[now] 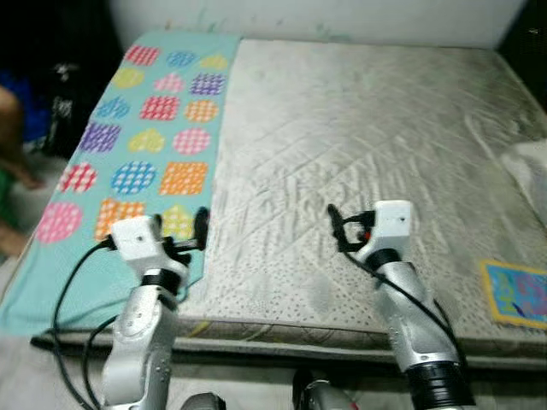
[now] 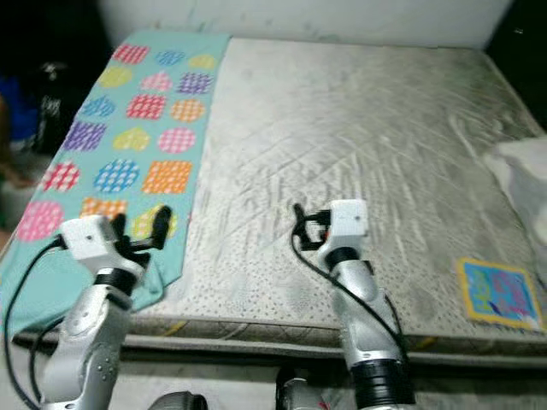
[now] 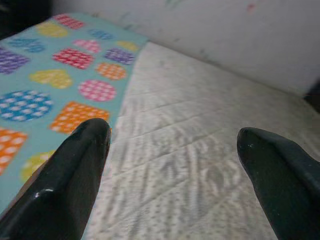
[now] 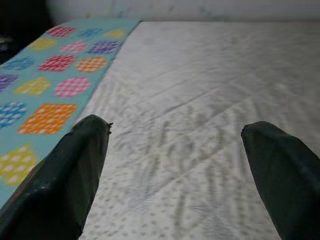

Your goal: Clean up the room

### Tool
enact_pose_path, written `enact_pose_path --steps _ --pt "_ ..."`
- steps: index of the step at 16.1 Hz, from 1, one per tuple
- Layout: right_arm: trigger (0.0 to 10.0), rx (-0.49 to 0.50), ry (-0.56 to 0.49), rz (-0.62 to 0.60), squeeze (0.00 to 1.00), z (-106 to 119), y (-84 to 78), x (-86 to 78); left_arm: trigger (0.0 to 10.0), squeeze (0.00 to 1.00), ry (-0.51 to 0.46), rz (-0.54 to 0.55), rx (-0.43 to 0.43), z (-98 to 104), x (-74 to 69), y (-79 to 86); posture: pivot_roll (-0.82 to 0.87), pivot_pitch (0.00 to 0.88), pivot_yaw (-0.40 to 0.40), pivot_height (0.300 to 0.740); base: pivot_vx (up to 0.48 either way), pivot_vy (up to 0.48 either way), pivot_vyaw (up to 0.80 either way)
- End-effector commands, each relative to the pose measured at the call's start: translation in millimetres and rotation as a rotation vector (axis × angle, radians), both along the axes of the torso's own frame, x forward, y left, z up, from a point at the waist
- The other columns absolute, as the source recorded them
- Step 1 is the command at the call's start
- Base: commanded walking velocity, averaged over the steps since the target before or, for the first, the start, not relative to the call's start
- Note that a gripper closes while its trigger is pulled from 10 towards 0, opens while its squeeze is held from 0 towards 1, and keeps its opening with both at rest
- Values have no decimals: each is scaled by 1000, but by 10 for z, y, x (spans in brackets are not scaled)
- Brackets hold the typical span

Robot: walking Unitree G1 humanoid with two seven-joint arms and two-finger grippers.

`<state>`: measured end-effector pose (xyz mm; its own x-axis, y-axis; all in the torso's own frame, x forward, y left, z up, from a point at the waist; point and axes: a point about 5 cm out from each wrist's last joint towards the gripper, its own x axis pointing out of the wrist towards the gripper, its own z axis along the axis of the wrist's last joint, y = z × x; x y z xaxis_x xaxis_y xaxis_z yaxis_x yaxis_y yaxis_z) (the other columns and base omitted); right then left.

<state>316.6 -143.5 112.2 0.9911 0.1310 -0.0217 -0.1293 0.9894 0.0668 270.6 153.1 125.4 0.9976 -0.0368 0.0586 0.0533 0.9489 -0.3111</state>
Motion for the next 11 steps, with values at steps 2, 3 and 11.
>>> enact_pose_path --steps 2,3,11 --pt "10000 9 10 -4 0 -28 11 -10 10000 0 -1 11 0 8 -13 33 92 180 -12 740 0 480 -591" --pt "10000 7 12 -2 0 -30 13 -9 10000 0 -1 10 0 8 -12 32 92 180 -12 740 0 480 -594" --pt "10000 -12 10 16 0 -26 44 -8 10000 0 0 19 0 10 -11 38 92 181 -11 740 0 480 -332"
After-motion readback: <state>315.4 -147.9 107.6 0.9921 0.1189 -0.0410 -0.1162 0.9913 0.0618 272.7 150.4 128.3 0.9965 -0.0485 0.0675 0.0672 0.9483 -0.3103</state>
